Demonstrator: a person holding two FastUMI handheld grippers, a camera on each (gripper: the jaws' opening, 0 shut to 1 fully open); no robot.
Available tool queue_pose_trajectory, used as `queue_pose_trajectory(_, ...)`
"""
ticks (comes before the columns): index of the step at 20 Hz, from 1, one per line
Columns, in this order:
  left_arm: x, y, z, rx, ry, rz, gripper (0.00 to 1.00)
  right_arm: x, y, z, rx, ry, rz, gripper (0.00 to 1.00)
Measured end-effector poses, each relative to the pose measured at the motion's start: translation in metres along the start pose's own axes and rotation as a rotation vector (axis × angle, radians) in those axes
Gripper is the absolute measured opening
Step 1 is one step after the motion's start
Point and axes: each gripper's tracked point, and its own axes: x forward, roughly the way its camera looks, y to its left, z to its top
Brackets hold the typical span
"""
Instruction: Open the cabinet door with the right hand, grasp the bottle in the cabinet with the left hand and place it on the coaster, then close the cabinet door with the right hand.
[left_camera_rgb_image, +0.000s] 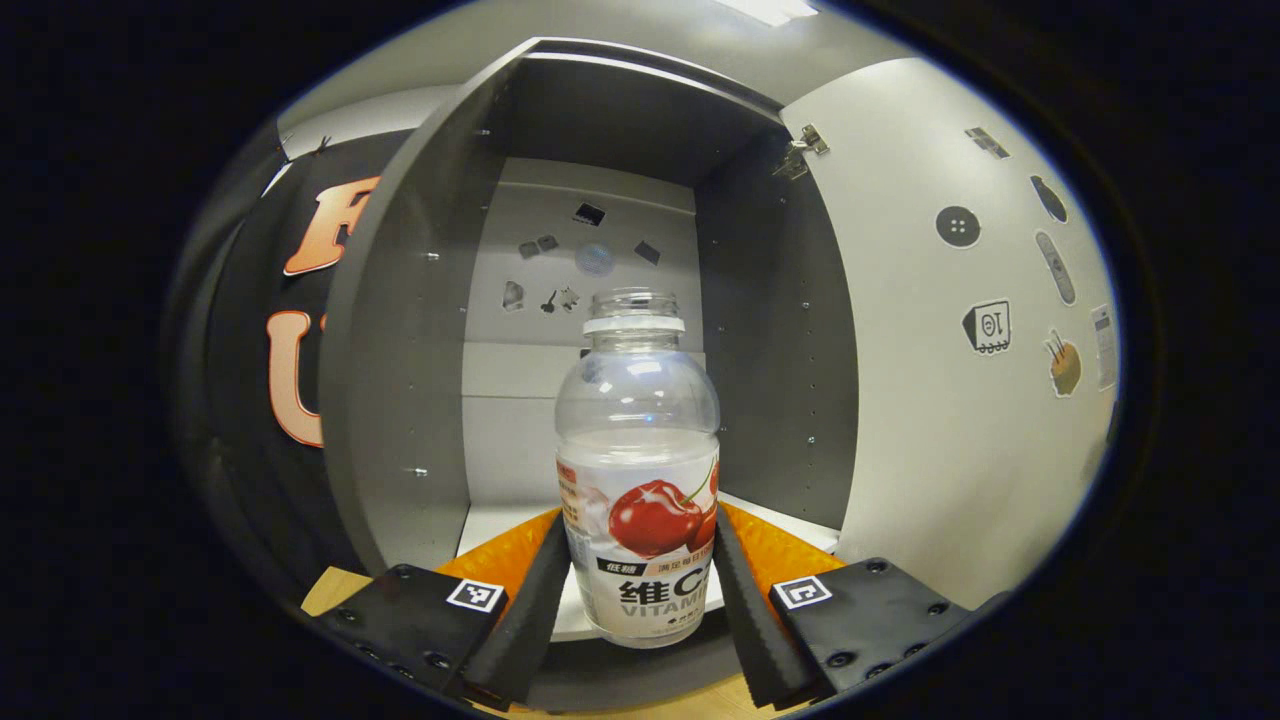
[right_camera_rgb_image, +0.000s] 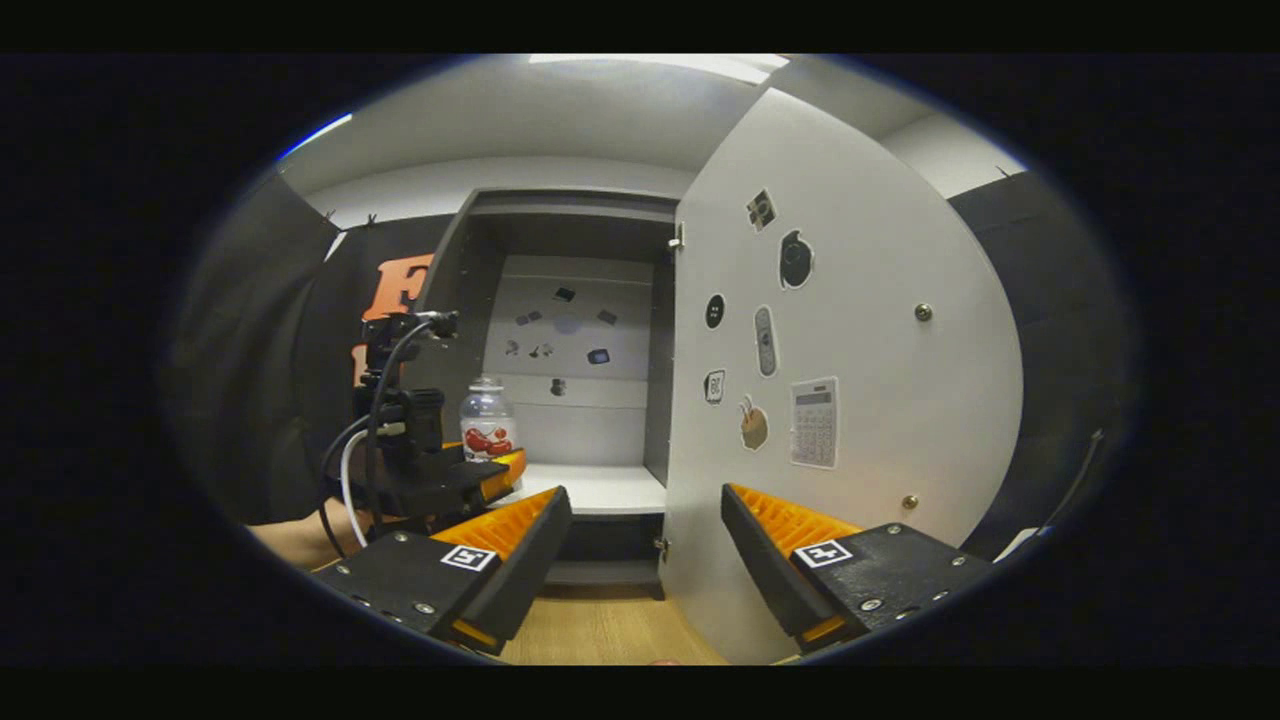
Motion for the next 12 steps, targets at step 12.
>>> queue_pose_trajectory(12,-0.132,0.022,-0.008,0.068,-0.010,0.154,0.83,-0.058,0.023,0.000,0.040,-0.008,0.189,0.96)
